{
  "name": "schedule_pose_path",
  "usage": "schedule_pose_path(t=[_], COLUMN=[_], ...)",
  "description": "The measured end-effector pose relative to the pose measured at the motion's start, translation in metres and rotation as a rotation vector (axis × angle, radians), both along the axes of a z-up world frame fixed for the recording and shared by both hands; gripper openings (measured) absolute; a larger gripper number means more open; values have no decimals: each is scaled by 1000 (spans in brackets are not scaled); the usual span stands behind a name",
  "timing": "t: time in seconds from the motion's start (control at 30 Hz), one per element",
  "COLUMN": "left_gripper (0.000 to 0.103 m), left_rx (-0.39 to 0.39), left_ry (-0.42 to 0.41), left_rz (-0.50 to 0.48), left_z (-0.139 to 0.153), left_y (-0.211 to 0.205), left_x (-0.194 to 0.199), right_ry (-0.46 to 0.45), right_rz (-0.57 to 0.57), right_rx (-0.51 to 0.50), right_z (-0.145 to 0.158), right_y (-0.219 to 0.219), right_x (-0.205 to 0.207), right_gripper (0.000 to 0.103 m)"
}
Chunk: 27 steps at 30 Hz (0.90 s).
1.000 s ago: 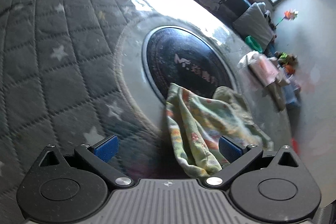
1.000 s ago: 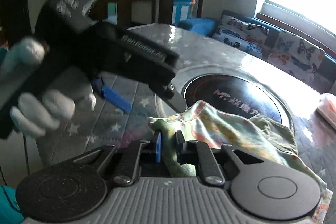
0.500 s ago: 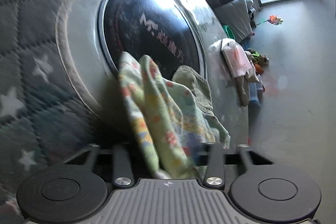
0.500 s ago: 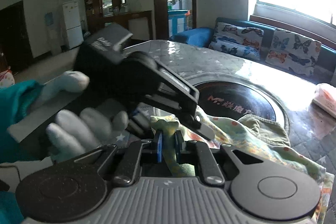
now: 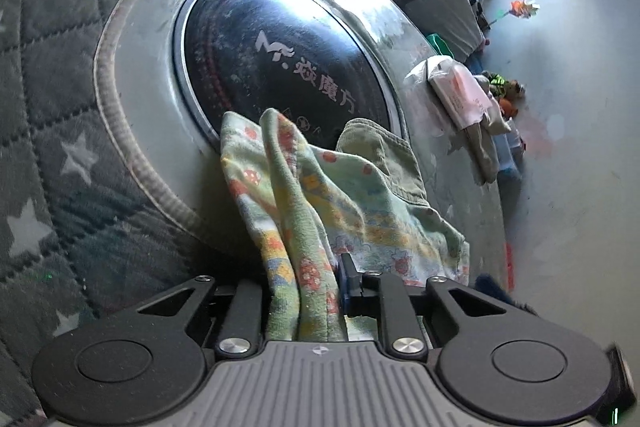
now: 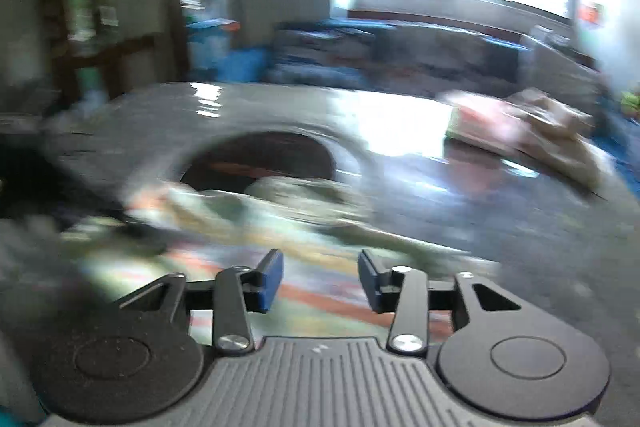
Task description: Fold clothes
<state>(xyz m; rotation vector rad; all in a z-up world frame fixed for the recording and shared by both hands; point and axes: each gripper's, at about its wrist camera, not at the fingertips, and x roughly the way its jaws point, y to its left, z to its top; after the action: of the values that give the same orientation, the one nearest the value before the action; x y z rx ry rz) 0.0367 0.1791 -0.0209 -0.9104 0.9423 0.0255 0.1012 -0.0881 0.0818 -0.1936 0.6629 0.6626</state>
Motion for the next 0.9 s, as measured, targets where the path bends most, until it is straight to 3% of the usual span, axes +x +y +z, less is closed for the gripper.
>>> schedule_pose_path(t=[0.13, 0.33, 0.43, 0.5, 0.57, 0.9], left_gripper=[19, 19, 19, 19, 19, 13], left_rx=[61, 120, 156, 179, 202, 291], left_ry=[-4, -3, -5, -11, -25, -150], left_rz=[-22, -39, -54, -66, -81, -217], left_z=[6, 12, 15, 19, 25, 67], left_y=[-5, -9, -13, -16, -20, -56], left_x=[3, 8, 10, 12, 14, 44], right_ry=[36, 109, 88, 74, 62, -79], right_rz=[-152, -221, -184, -162, -153, -189], right_rx=[-11, 40, 37, 31, 35, 85], right_z=[-20, -40, -43, -42, -39, 4], right_y=[-29, -42, -35, -28, -26, -53], right_x=[34, 53, 48, 43, 41, 19], right_gripper=[58, 59, 48, 22, 13, 10])
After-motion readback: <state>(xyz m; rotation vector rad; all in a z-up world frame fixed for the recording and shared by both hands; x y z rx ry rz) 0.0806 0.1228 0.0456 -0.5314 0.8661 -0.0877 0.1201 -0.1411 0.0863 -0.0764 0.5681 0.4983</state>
